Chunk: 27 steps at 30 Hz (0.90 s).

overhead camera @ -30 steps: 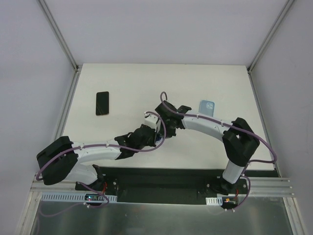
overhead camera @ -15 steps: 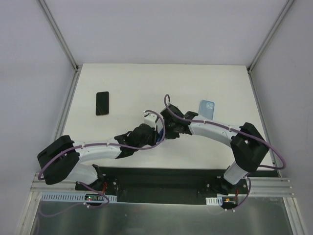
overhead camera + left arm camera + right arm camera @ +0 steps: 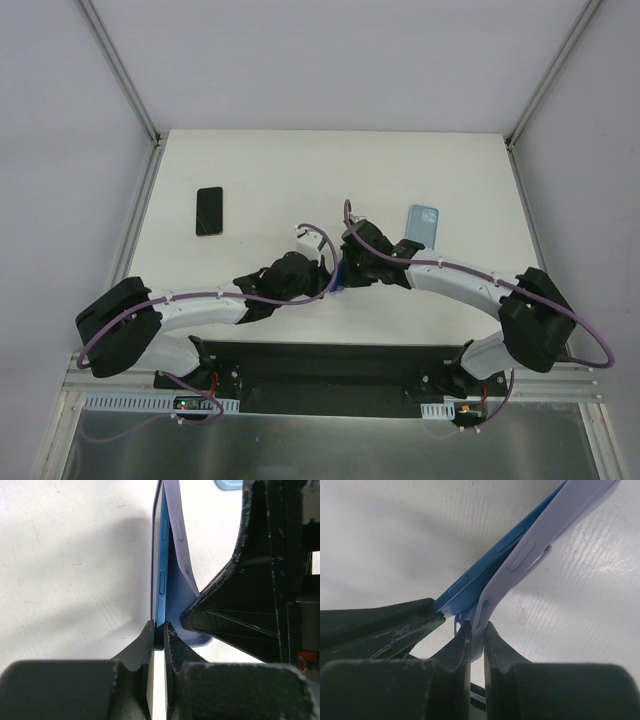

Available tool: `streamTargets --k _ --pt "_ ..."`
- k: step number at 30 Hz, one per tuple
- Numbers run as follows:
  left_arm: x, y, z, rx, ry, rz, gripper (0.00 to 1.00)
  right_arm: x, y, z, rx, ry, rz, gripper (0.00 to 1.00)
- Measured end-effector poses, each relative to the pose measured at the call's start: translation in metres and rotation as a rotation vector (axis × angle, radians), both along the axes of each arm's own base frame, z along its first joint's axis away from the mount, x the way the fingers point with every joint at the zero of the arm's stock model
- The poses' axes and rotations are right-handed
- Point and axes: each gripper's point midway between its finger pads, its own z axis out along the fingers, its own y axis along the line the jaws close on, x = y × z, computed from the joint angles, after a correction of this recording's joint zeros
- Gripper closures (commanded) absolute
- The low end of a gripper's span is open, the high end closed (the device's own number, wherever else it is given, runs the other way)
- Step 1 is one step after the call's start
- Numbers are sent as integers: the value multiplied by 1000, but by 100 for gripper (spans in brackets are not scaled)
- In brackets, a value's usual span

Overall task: Take the phone out of the phone case
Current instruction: Remove the phone case from the phone.

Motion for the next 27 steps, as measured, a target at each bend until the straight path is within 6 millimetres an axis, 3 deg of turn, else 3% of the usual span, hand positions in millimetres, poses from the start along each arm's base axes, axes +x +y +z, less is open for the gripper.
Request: streamTargets --k 7,10,13,17,27 --pt "1 -7 14 -37 4 -39 100 4 -4 15 3 -61 24 98" --pt "0 -11 10 -26 31 -60 100 3 -6 14 -8 -60 23 99" --pt "0 -14 7 -15 48 -71 86 2 -8 11 -18 -60 22 99" --pt "-1 -17 -2 16 71 -93 79 0 -11 7 -33 -58 21 99" --pt "1 -30 -18 16 135 -103 75 -2 -17 -2 -50 -54 16 99"
